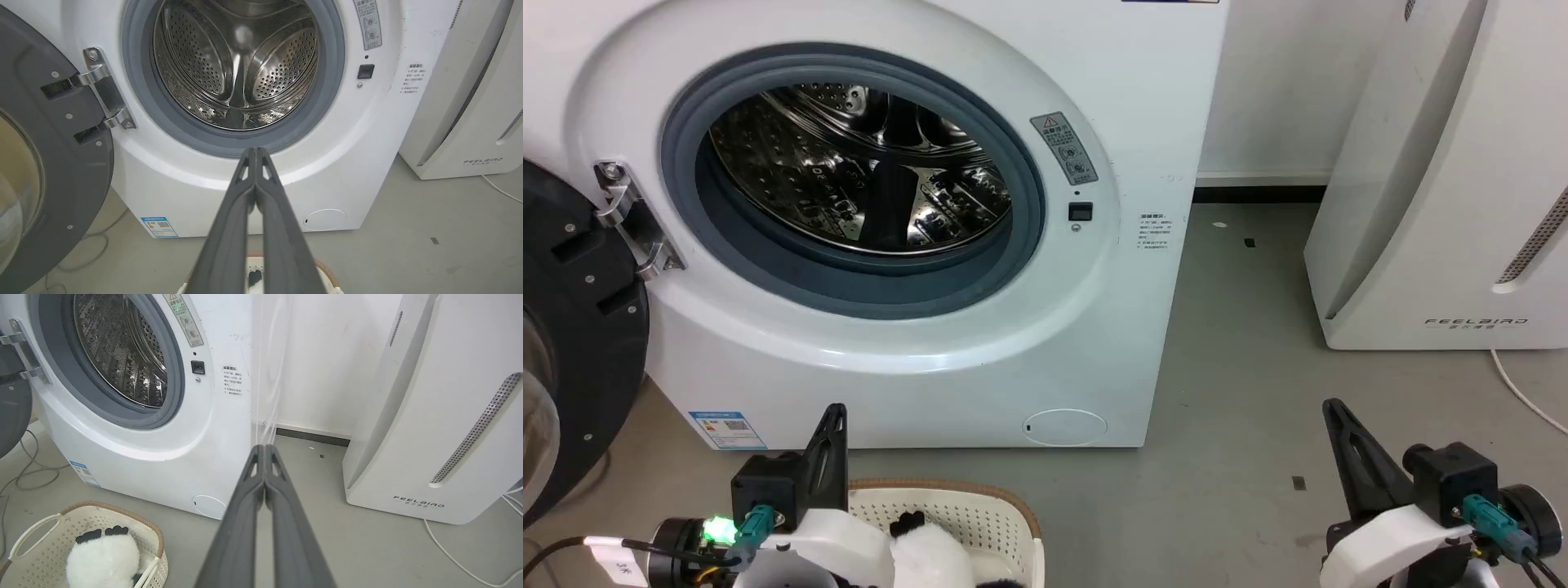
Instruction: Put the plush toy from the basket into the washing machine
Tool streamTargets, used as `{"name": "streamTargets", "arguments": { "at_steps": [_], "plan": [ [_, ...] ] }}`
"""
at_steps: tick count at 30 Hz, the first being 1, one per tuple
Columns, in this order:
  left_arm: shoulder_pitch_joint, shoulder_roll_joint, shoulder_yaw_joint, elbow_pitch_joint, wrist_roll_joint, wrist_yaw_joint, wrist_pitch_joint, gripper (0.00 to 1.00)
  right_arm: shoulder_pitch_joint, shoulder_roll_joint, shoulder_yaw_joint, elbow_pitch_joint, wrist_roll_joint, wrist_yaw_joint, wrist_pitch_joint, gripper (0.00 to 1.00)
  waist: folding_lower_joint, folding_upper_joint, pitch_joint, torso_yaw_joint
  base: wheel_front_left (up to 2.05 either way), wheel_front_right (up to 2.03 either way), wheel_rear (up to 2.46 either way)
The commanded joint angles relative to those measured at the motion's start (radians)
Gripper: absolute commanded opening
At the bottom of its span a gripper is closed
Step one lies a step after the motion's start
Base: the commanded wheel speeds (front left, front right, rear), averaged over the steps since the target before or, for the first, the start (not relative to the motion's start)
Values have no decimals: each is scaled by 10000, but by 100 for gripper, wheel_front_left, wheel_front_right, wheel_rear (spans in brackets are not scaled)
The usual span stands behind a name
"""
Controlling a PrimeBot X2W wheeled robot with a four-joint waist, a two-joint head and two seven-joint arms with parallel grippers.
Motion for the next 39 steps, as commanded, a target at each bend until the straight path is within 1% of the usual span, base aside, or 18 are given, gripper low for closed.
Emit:
{"name": "streamTargets", "arguments": {
  "at_steps": [1,29,30,39],
  "plan": [
    [-149,1,-7,-45,26,28,1,0,-127,-2,-1,24,-78,6,14,0,0,-1,0,0,0,0,0],
    [-149,1,-7,-45,26,28,1,0,-127,-2,-1,24,-78,6,14,0,0,-1,0,0,0,0,0],
    [3,0,0,2,-3,2,-3,100,1,0,-2,-1,8,0,-3,100,0,-1,0,0,0,0,0],
    [3,0,-54,30,-34,132,-116,100,9,0,-91,-15,154,0,-115,100,0,-1,20,3,0,0,0]
  ]
}}
